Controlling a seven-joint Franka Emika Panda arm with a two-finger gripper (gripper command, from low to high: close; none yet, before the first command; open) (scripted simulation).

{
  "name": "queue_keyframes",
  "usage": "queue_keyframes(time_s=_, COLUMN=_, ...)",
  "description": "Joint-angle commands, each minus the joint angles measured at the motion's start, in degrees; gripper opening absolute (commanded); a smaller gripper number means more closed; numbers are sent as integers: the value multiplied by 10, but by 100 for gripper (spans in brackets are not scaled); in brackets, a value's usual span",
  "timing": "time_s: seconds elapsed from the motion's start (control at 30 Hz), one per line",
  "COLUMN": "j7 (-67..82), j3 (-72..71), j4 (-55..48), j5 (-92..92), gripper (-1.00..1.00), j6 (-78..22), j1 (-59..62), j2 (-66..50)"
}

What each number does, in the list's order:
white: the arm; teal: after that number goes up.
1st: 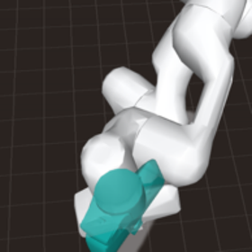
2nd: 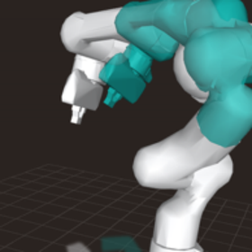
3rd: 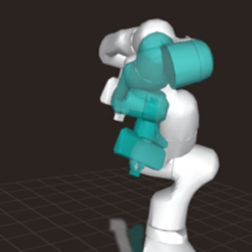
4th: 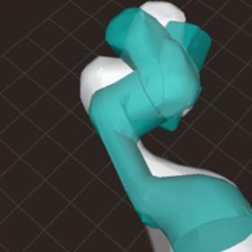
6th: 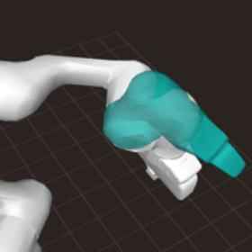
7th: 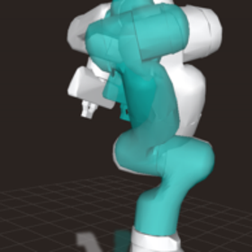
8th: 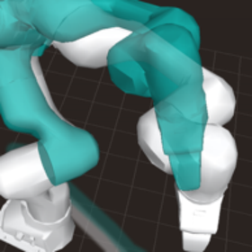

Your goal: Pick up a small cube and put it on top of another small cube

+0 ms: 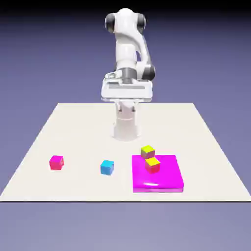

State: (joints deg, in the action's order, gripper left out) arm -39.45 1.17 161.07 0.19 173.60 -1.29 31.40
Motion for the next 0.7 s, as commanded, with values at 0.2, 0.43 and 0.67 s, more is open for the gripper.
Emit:
queue_keyframes(time_s=0.2, j7=174, j3=68, j4=4, j5=11, gripper=0, j6=-24, j1=-35, j2=-73)
queue_keyframes(time_s=0.43, j7=349, j3=136, j4=8, j5=22, gripper=0, j6=-47, j1=-70, j2=-146)
queue_keyframes(time_s=0.67, j7=523, j3=204, j4=12, j5=33, gripper=0, j6=-71, j1=-105, j2=-219)
